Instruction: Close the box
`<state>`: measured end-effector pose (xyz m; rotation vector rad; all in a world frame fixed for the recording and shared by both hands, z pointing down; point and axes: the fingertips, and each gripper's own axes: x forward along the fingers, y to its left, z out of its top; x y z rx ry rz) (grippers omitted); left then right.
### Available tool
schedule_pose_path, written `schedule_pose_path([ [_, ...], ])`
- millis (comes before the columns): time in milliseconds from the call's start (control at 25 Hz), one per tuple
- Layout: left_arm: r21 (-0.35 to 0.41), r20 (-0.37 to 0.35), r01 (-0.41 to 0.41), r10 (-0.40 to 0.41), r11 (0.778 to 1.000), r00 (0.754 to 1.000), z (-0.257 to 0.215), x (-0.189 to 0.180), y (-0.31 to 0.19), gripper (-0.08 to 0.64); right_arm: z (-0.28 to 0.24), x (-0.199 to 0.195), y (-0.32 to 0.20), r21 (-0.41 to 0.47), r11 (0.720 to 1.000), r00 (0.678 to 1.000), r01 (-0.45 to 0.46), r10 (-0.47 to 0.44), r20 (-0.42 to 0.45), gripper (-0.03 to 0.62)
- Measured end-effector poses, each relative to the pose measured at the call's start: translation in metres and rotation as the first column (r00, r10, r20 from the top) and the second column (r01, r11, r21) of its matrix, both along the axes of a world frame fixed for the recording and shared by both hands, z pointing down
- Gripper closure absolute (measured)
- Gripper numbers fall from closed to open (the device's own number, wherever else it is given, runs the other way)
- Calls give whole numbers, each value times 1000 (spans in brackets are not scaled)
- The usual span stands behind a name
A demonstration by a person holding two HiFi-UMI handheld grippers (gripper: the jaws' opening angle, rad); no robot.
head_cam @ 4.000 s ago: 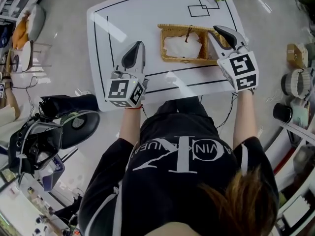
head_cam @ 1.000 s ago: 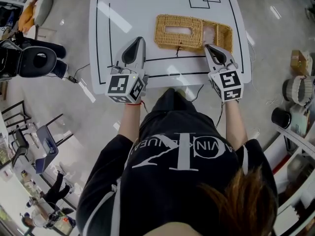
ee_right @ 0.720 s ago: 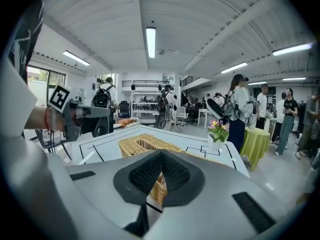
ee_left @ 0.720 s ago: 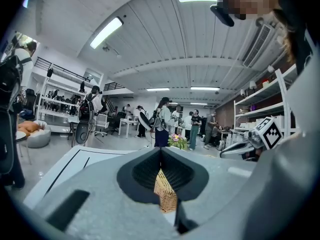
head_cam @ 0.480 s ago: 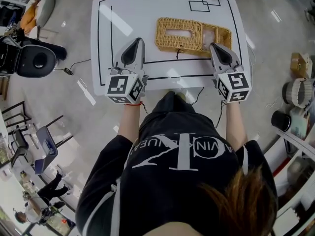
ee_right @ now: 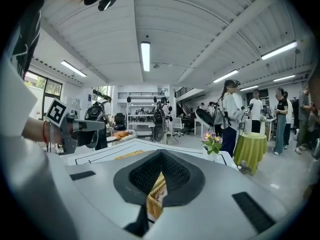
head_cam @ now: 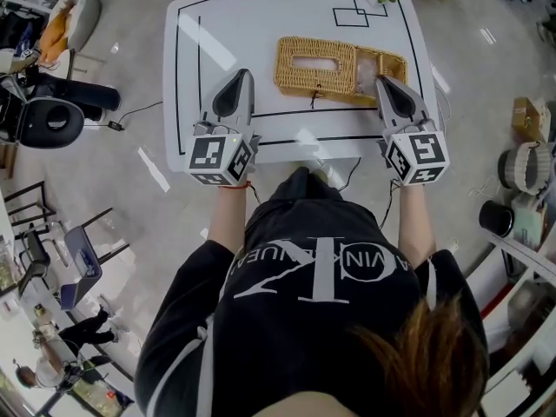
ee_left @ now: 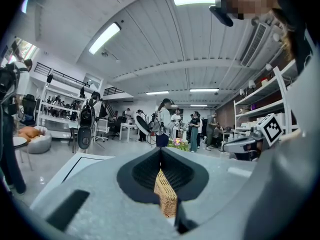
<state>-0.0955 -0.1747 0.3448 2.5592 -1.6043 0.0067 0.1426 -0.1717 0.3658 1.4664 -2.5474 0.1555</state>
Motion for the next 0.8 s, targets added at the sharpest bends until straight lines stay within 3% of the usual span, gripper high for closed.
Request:
schedule_pose_path([
  [800, 51, 11, 36, -36, 998, 999, -19, -14, -2, 549, -25, 3, -7, 82, 996, 999, -21, 18, 32, 594],
])
